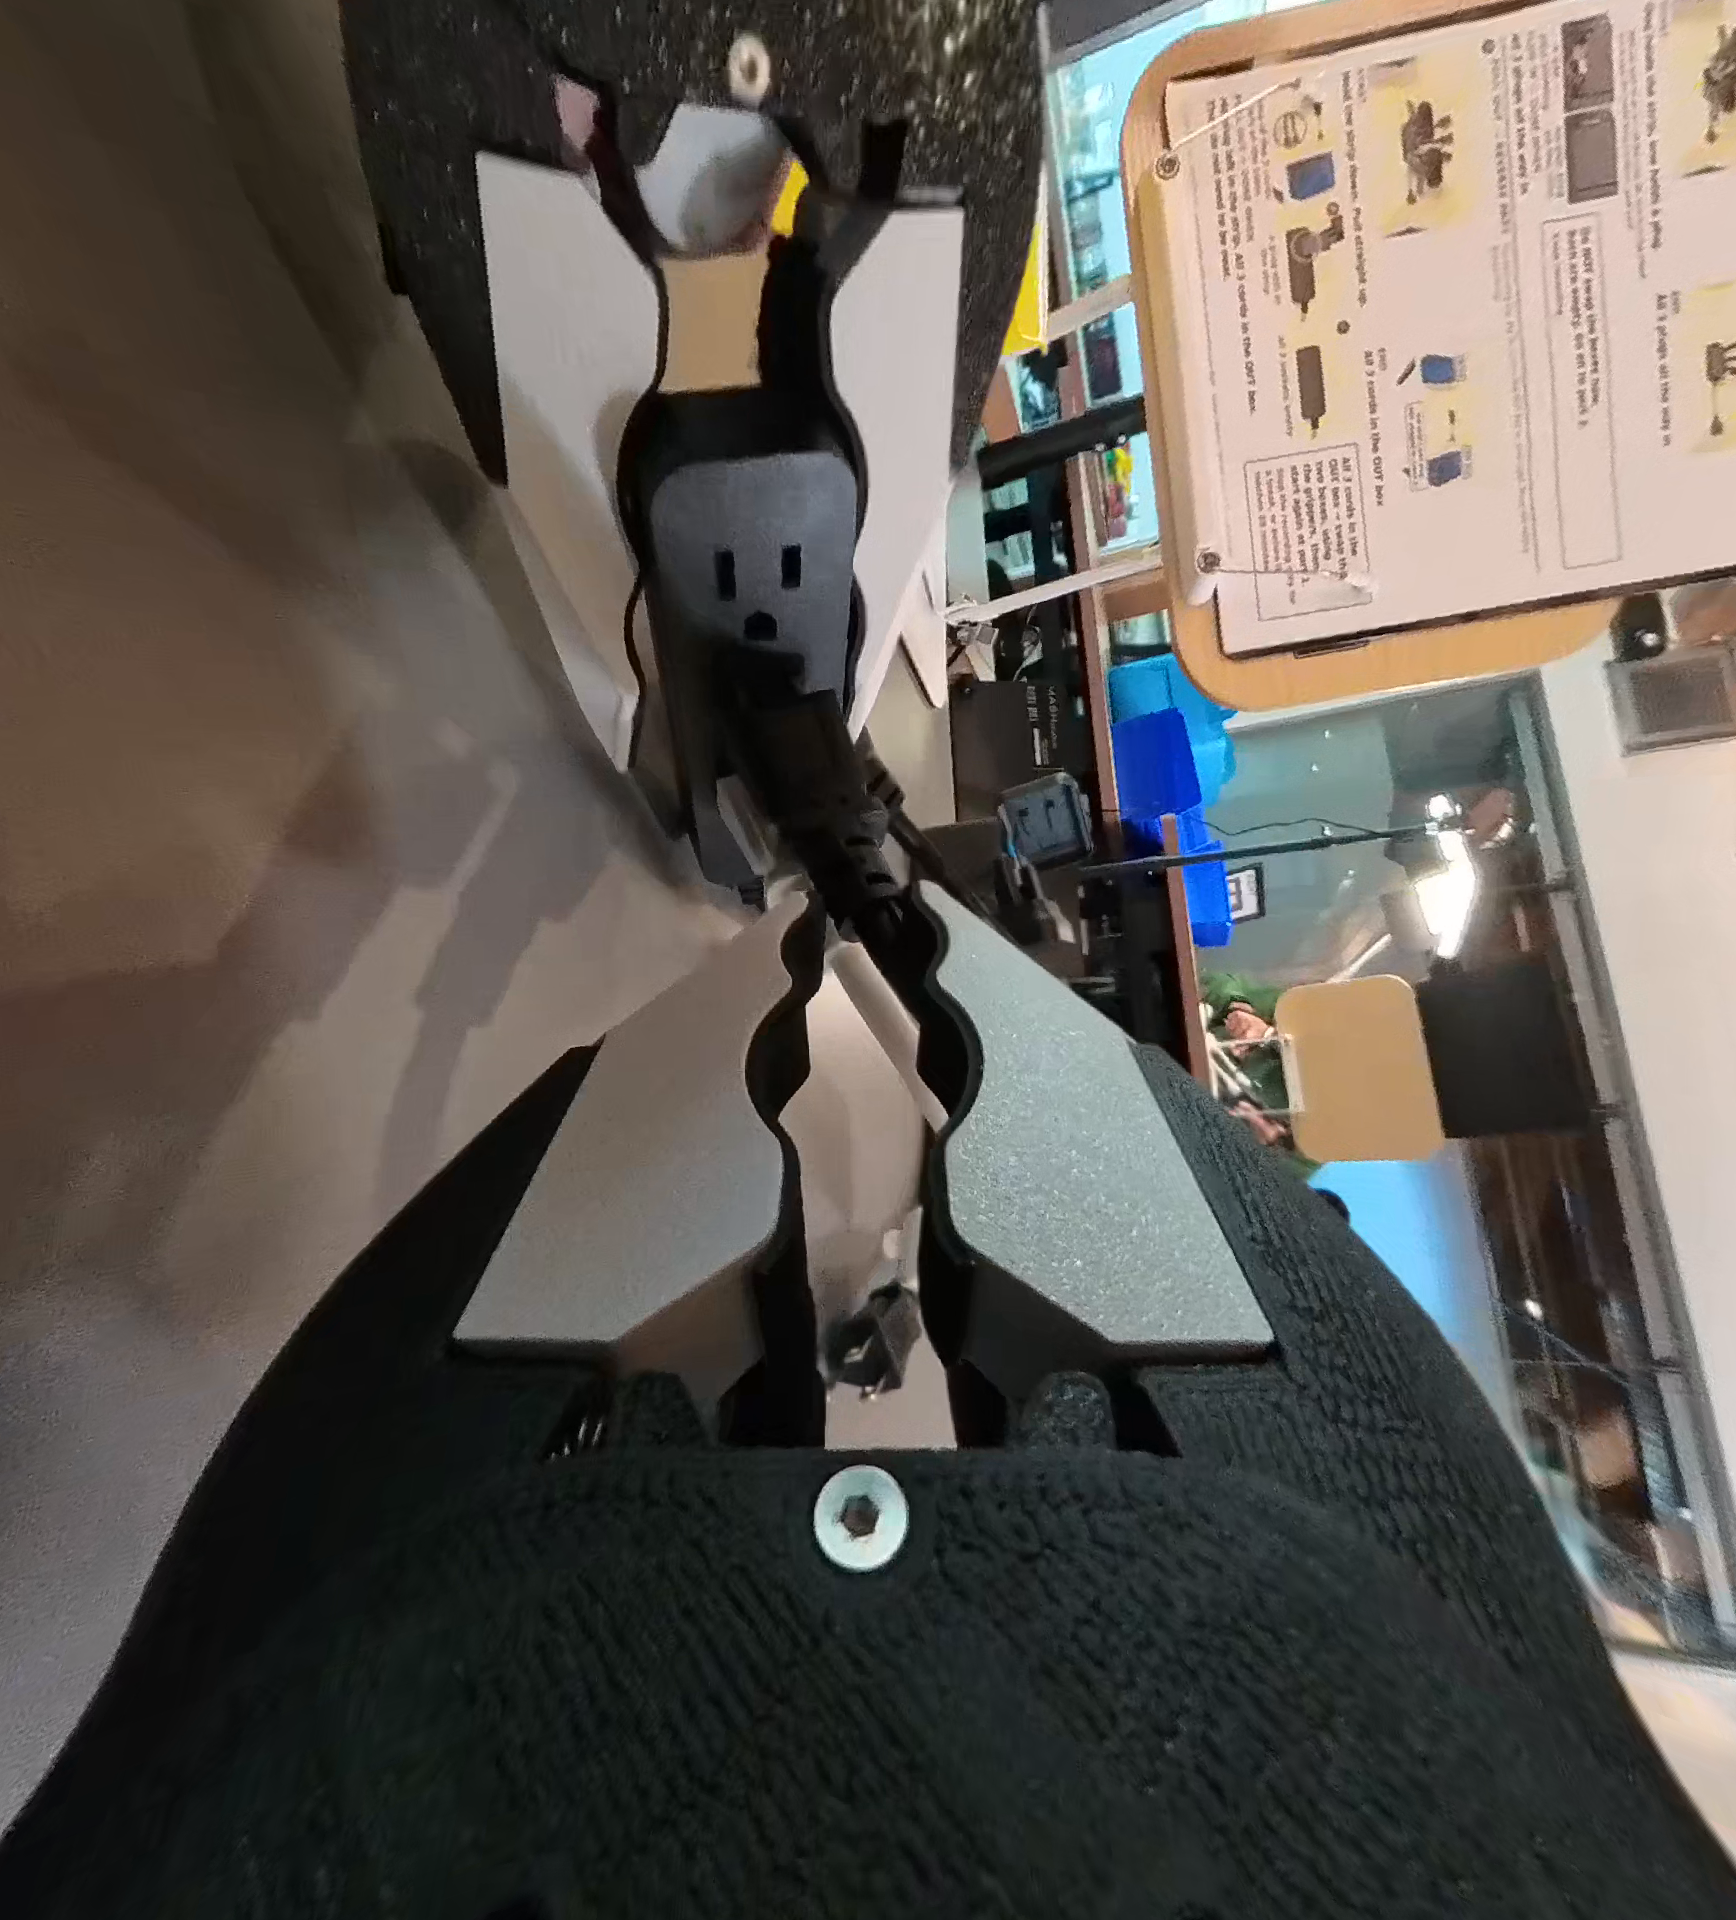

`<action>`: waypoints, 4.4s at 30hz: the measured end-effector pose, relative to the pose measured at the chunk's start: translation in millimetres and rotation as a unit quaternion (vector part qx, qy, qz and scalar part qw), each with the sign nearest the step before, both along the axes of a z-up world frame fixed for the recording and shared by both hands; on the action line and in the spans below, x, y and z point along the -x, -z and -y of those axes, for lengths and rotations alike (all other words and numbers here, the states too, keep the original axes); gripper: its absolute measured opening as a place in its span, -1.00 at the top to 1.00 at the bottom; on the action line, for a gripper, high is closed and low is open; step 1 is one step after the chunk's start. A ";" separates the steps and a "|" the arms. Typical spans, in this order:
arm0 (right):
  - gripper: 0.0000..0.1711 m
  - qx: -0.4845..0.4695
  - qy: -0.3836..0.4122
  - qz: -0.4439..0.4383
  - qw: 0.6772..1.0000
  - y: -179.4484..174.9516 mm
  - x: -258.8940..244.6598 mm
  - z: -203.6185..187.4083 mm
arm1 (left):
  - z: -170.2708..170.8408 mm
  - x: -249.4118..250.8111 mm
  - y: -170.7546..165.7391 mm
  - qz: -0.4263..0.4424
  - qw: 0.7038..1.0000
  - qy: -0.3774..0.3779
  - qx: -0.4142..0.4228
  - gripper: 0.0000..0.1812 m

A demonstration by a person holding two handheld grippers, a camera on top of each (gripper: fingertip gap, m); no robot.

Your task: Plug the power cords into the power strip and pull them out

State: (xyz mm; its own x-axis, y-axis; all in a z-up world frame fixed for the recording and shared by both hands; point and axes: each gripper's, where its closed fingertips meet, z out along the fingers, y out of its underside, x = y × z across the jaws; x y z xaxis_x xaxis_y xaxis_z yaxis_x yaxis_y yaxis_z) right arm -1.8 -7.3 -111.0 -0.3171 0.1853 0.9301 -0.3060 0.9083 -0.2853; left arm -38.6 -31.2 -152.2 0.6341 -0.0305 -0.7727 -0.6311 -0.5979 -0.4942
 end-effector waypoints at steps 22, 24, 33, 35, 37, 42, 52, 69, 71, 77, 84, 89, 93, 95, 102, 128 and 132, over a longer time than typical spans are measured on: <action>0.85 -0.001 0.046 -0.005 0.999 -1.1 4.8 -0.8 | -0.6 2.8 -0.1 0.009 1.000 -0.023 -0.003 0.46; 0.85 0.005 0.035 -0.013 0.999 -5.6 2.1 7.2 | 0.4 4.2 0.0 0.018 0.999 -0.027 -0.009 0.46; 0.85 0.011 0.045 -0.020 0.999 -7.1 5.2 14.2 | 1.2 6.1 0.4 0.025 0.999 -0.043 -0.011 0.45; 0.85 0.019 0.043 -0.018 0.999 -7.2 5.2 16.5 | 1.8 6.6 0.4 0.024 0.999 -0.046 -0.009 0.45; 0.85 0.022 0.052 -0.013 0.998 -5.8 7.1 12.1 | 1.2 6.2 0.4 0.021 0.999 -0.047 -0.006 0.45; 1.00 -0.030 0.019 0.038 0.999 30.0 -0.8 23.6 | 1.0 8.7 2.7 -0.003 0.998 -0.054 0.017 0.46; 1.00 -0.024 -0.128 0.080 0.988 63.0 -33.1 77.8 | -17.8 -16.6 -4.3 0.027 0.999 0.015 -0.021 0.44; 0.71 -0.068 0.074 -0.039 0.994 5.1 9.8 -6.8 | -7.8 -1.3 -2.3 0.059 0.997 0.016 -0.043 0.44; 0.81 -0.095 0.075 -0.047 0.992 8.3 11.1 -5.0 | -8.7 -2.0 -2.7 0.059 0.997 0.017 -0.043 0.44; 0.84 -0.087 0.089 -0.025 0.992 9.2 11.2 -2.0 | -8.6 -1.2 -1.6 0.052 0.998 0.010 -0.031 0.44; 0.85 -0.070 0.106 -0.008 0.992 9.2 13.8 -1.5 | -8.8 -0.1 -1.4 0.042 0.999 0.001 -0.022 0.44; 0.86 -0.085 0.111 -0.011 0.990 10.7 13.5 1.7 | -8.5 2.3 -0.5 0.033 0.999 -0.009 -0.014 0.45; 0.87 -0.091 0.110 -0.010 0.990 11.1 13.4 2.2 | -8.4 2.5 -0.3 0.030 0.999 -0.012 -0.011 0.45; 0.87 -0.100 0.109 -0.013 0.989 11.3 13.1 2.7 | -8.1 2.6 0.0 0.026 1.000 -0.014 -0.008 0.45; 0.86 -0.122 0.111 -0.020 0.986 12.1 13.2 3.8 | -6.9 3.3 0.7 0.020 1.000 -0.018 -0.005 0.45; 0.84 -0.003 0.094 0.033 0.995 32.1 29.6 2.8 | -2.1 13.9 -1.8 -0.046 0.999 0.004 -0.007 0.41; 0.81 0.023 0.078 0.040 0.996 33.1 28.5 5.4 | -0.7 16.1 -1.0 -0.059 0.998 -0.005 0.003 0.42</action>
